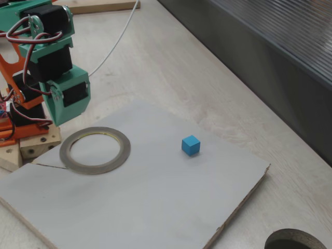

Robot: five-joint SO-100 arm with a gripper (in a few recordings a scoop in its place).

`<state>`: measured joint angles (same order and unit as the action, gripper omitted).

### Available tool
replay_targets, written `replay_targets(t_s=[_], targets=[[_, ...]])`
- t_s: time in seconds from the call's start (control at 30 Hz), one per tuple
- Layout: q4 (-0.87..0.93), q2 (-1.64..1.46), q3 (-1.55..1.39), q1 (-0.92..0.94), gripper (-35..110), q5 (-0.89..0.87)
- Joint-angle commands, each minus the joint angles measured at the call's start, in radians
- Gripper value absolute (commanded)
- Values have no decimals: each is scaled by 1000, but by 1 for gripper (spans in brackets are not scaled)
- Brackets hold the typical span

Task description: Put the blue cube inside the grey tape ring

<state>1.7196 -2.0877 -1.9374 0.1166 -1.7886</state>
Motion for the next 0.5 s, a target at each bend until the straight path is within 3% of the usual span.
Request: replay_targets(t_s=[0.0,0.37,0.47], targets=[[9,-12,9,8,1,-15],[9,-12,9,-3,1,-12],[9,-12,9,-94,1,-11]])
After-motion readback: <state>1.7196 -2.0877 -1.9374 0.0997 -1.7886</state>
